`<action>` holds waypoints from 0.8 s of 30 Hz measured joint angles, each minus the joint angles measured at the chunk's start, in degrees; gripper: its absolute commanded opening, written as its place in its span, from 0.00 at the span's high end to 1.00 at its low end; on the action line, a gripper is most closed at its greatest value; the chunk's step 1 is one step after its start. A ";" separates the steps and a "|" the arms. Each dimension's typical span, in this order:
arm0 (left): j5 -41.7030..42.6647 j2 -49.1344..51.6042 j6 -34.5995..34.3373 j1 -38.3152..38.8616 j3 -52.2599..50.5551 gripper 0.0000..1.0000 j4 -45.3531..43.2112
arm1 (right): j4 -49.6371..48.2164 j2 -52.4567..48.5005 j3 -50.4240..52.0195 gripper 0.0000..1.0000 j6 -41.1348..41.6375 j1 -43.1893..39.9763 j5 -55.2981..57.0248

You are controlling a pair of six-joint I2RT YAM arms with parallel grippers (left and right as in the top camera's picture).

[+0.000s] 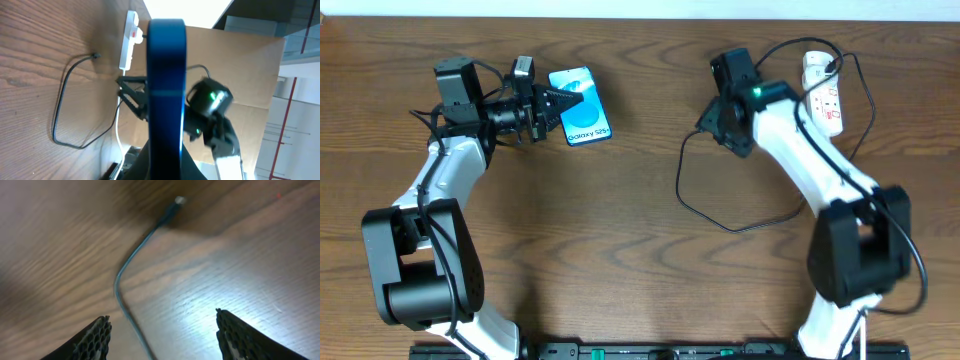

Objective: Plug charger to phone and switch on socket
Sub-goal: 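Grasp the cable's plug end near the power strip with the right gripper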

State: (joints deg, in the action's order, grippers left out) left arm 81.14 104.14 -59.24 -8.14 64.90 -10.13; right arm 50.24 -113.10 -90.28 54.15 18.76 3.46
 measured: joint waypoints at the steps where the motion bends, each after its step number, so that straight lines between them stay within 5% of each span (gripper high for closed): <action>1: 0.00 0.00 0.09 0.00 0.00 0.93 0.00 | 1.31 -1.97 -2.12 0.38 0.33 -0.28 0.07; 24: 0.00 0.00 0.83 0.00 0.00 0.93 0.00 | -0.76 -13.18 -8.37 0.53 9.14 -2.84 1.49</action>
State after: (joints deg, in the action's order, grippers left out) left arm 81.14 104.14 -58.41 -8.14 64.90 -10.13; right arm 49.47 -126.28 -98.65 63.29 15.92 4.95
